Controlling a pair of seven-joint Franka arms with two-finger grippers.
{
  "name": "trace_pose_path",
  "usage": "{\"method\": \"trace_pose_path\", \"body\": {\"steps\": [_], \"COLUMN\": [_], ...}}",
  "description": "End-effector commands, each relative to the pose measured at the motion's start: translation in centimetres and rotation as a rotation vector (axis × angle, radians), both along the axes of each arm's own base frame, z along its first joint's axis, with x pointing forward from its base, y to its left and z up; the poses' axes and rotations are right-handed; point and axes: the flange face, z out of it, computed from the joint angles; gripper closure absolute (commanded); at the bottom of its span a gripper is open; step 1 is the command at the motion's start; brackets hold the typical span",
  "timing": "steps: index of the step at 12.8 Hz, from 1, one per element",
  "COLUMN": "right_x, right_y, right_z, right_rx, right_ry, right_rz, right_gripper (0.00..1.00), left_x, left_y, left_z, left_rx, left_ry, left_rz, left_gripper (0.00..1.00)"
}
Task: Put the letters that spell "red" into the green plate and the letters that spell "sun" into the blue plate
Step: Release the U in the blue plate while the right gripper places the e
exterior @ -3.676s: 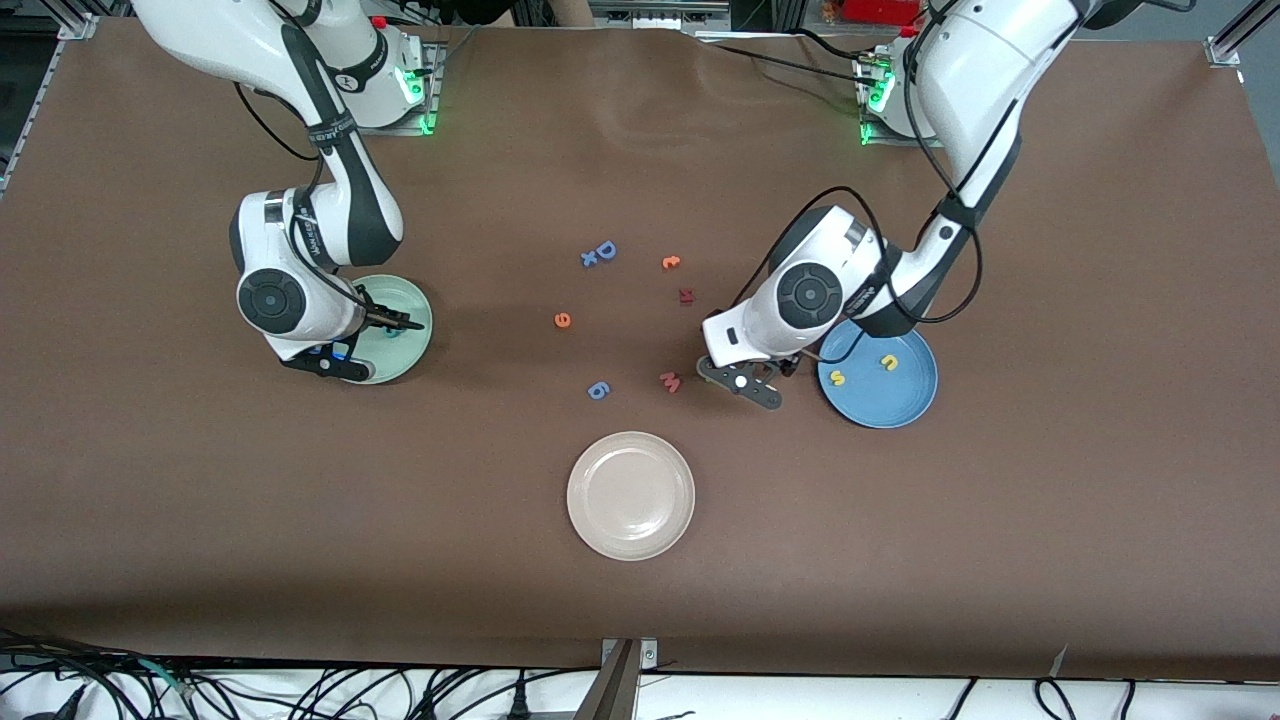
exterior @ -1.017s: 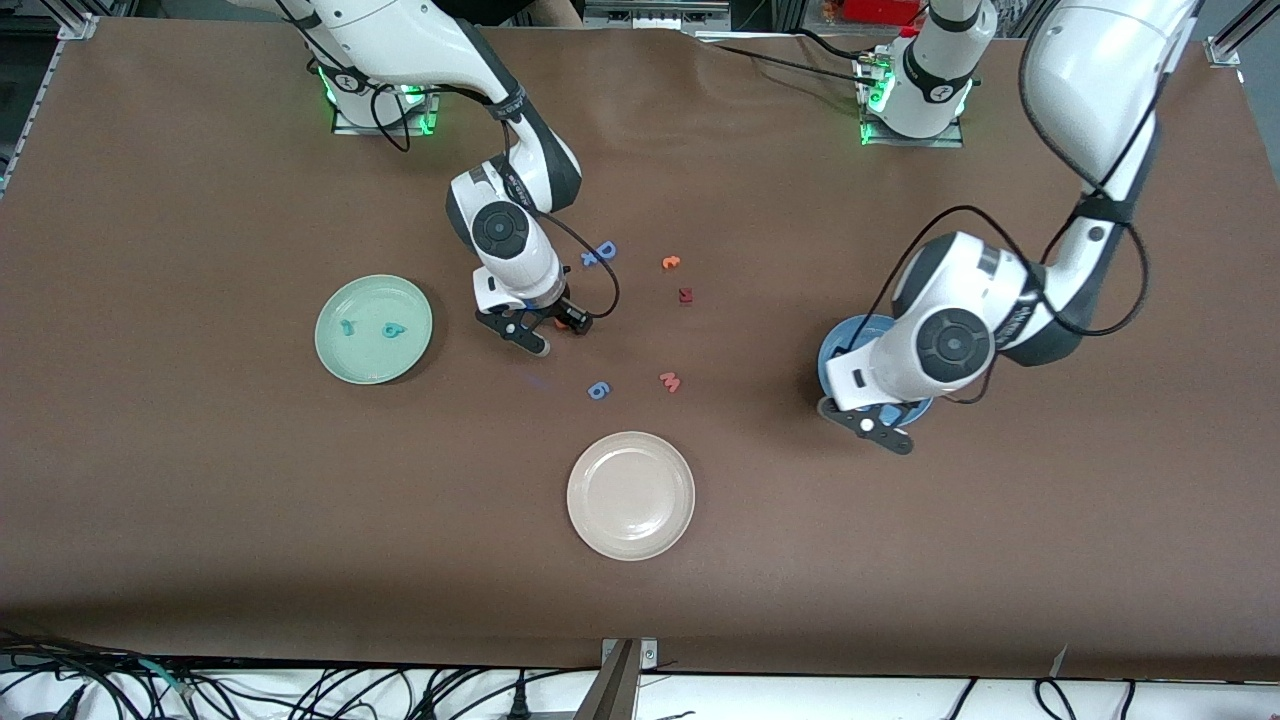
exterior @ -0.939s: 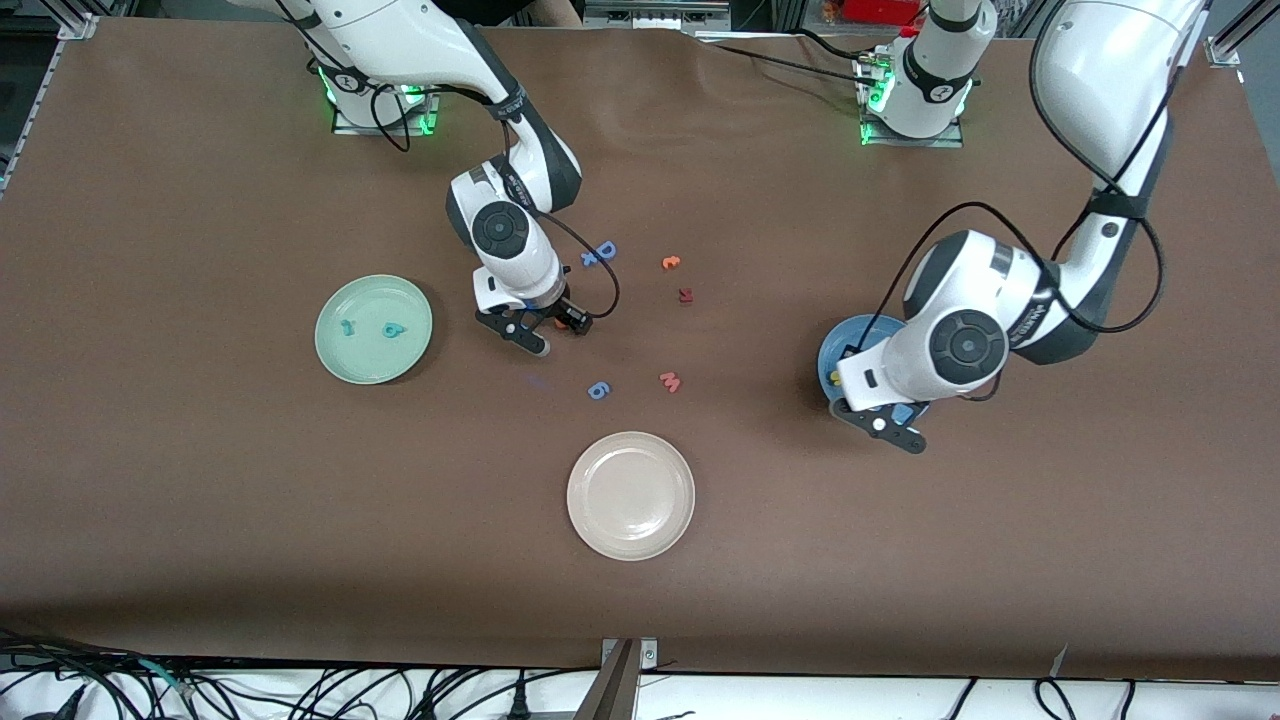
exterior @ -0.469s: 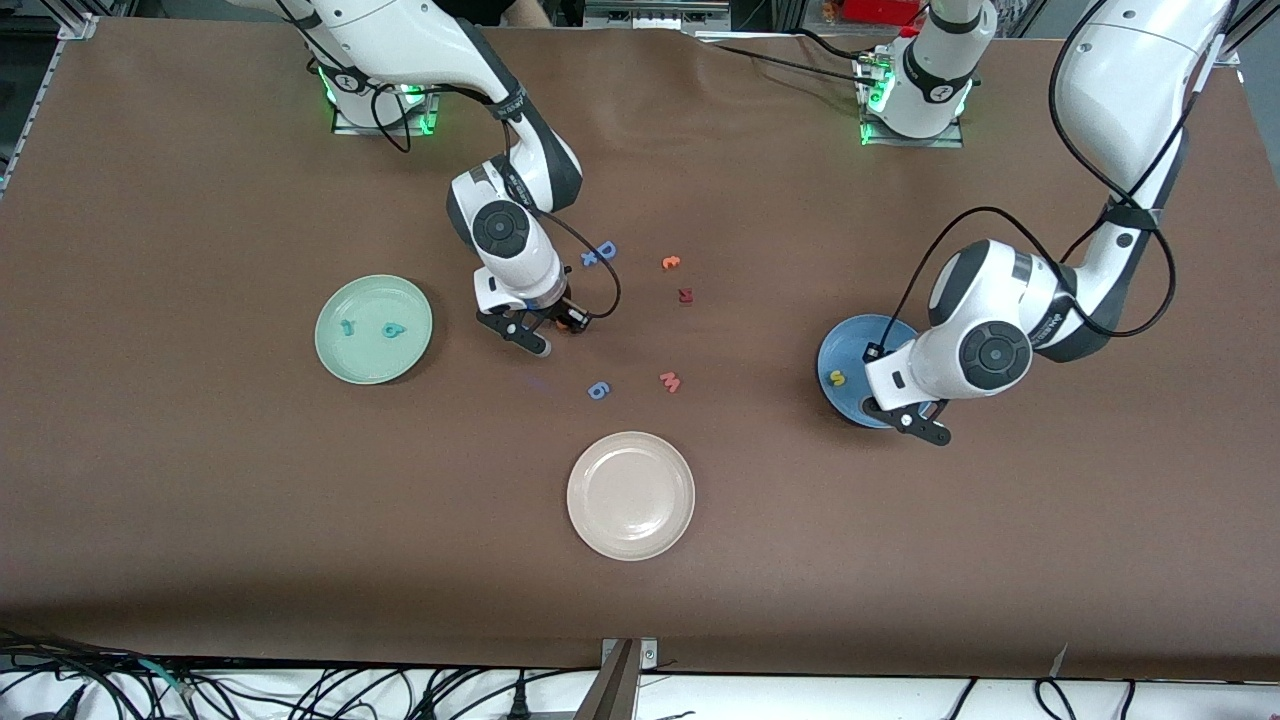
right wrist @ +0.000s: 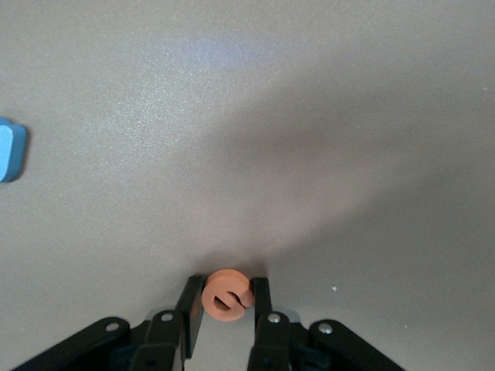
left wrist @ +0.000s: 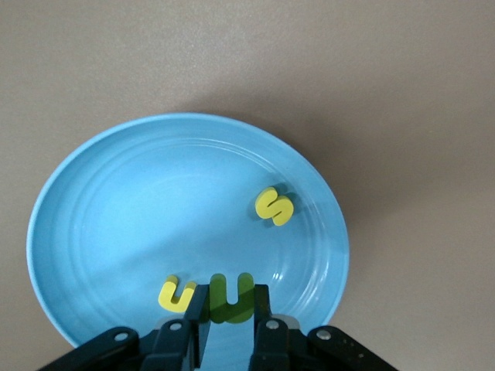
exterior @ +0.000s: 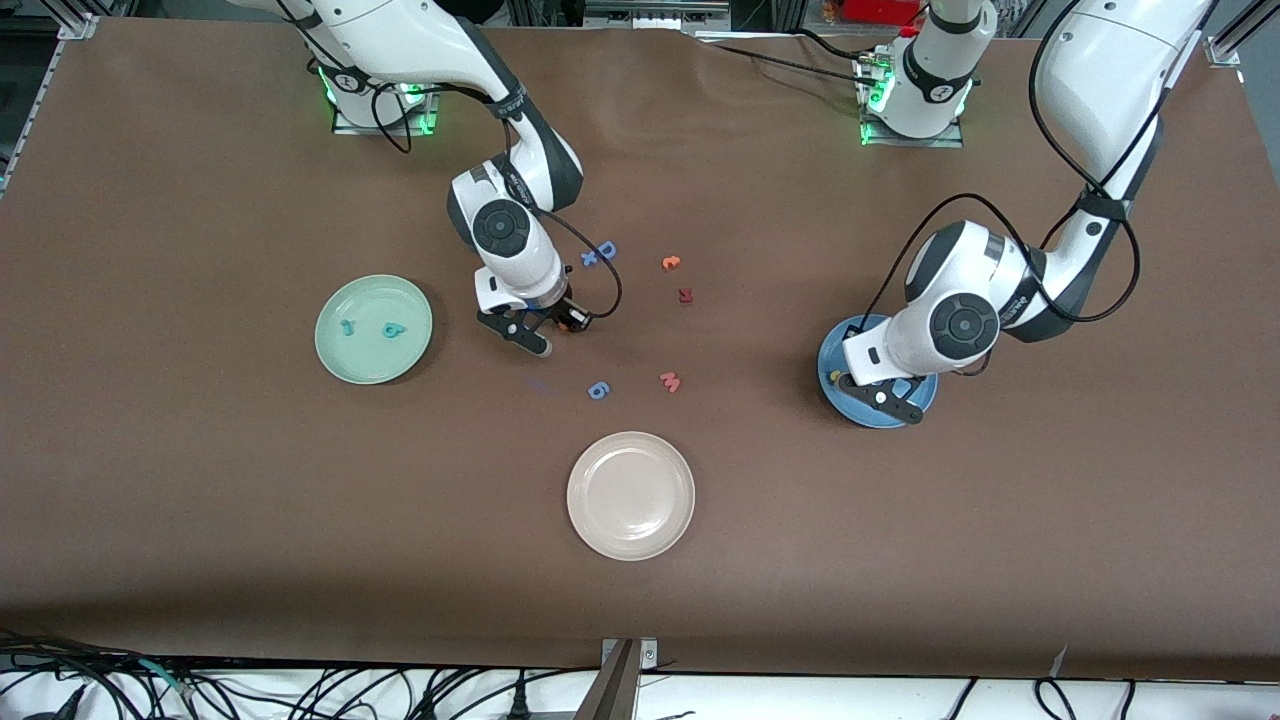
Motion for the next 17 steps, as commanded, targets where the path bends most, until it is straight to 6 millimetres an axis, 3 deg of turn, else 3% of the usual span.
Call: {"method": "trace_pose_path", "body": {"steps": [1,4,5,6,7,9,12,15,17], "right_x": [1.5,3.6,4.3,4.8,5.5,6.3,6.6,6.3,5.8], "right_y": [-2.2,-6.6,-8.7,-10.7,-13.0,-16.9,-22.2,-27.1,-29.2], "right_z": [0.9,4.0,4.9,5.5,6.0,6.8,6.6,5.8,4.6], "right_rx": [-0.037,-0.079,-0.094,-0.106,-0.115,-0.120,-0.122,-0.108,-0.101], "right_ry": [0.022,0.077,0.108,0.139,0.160,0.207,0.254,0.283,0.311], "right_rz": [0.006,0.077,0.111,0.145,0.174,0.228,0.282,0.372,0.414], "right_gripper": [0.76,0.76,0.76,0.76,0.76,0.76,0.76,0.75,0.75], "left_x": [-2.4,-3.6,-3.6,-3.2,-2.7,-1.1,0.3,3.8,5.5], "left_y": [1.2,1.0,0.5,0.6,1.0,1.6,1.9,2.2,2.6], "left_z": [-0.5,-2.0,-1.8,-1.5,-1.1,2.0,8.8,16.7,20.0], "left_rx": [-0.023,-0.051,-0.048,-0.048,-0.050,-0.045,-0.006,0.051,0.054], "left_ry": [-0.040,-0.083,-0.088,-0.095,-0.107,-0.166,-0.235,-0.180,-0.196], "left_rz": [0.014,0.034,0.057,0.068,0.072,0.095,0.097,0.151,0.238], "left_gripper": [0.86,0.83,0.51,0.01,0.00,0.00,0.00,0.00,0.00]}}
